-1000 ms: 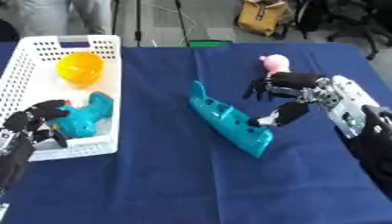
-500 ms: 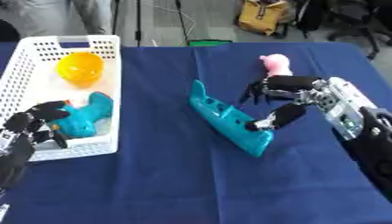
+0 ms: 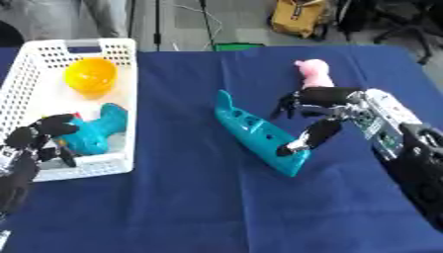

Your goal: Pick up objects on the table and place them in the box.

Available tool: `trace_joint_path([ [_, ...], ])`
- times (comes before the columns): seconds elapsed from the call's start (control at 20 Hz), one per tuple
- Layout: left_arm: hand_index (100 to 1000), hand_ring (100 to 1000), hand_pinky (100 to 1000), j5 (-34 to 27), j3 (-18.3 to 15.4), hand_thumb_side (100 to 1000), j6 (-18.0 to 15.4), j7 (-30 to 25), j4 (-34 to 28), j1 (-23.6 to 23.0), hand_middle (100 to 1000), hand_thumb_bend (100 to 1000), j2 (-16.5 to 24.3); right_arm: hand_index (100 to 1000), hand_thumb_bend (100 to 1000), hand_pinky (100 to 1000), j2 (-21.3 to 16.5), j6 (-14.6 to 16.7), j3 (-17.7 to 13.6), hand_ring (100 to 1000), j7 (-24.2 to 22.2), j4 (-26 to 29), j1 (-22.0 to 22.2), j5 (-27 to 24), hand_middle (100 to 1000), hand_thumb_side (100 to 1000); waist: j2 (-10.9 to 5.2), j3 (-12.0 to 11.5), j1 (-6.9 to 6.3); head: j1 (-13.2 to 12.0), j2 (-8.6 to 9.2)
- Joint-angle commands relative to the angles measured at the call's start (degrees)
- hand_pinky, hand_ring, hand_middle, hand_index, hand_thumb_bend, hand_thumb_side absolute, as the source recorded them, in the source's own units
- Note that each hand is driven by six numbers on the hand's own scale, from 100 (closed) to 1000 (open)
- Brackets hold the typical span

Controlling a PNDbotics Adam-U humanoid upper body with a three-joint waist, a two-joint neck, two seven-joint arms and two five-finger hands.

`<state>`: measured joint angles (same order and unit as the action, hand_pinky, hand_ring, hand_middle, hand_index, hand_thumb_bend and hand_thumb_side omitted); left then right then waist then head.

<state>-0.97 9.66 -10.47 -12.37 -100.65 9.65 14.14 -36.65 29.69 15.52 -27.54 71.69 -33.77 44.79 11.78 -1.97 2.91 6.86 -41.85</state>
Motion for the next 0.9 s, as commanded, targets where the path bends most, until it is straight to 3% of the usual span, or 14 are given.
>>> trace_joint_path([
  [0.05,772,840,457,0.06,-0.32,1000,-0.16,0.17,-0.98,0.46,841,271,1.11,844,721,503,-0.82,-0.10,-0.71,679,1.98,0.56,-0.74,2.26,741,905,-0.64,0.00,-0.14,0.03,-0.09],
  [0.55,775,841,457,0.03,-0.26,1000,-0.18,0.07,-0.97,0.52,843,271,0.97,851,723,490,1.39,0.47,0.12,676,2.33,-0.78,-0.25,4.75,744,927,-0.50,0.05,-0.33,0.26,0.01],
  [0.6,775,841,457,0.03,-0.25,1000,-0.18,0.06,-0.96,0.52,843,271,0.96,853,757,489,1.60,0.59,0.23,672,2.26,-0.87,-0.25,5.04,744,921,-0.49,0.06,-0.35,0.28,0.01],
  [0.65,775,841,457,0.06,-0.26,1000,-0.18,0.06,-0.96,0.51,843,271,0.97,853,723,489,1.89,0.73,0.38,672,2.14,-0.98,-0.18,5.38,745,927,-0.50,0.08,-0.36,0.35,-0.02],
  [0.9,775,842,457,-0.01,-0.29,1000,-0.16,0.07,-0.94,0.48,843,273,0.95,855,720,486,3.07,1.22,0.80,666,2.03,-1.13,0.08,7.13,743,927,-0.50,0.28,-0.33,0.36,-0.04],
])
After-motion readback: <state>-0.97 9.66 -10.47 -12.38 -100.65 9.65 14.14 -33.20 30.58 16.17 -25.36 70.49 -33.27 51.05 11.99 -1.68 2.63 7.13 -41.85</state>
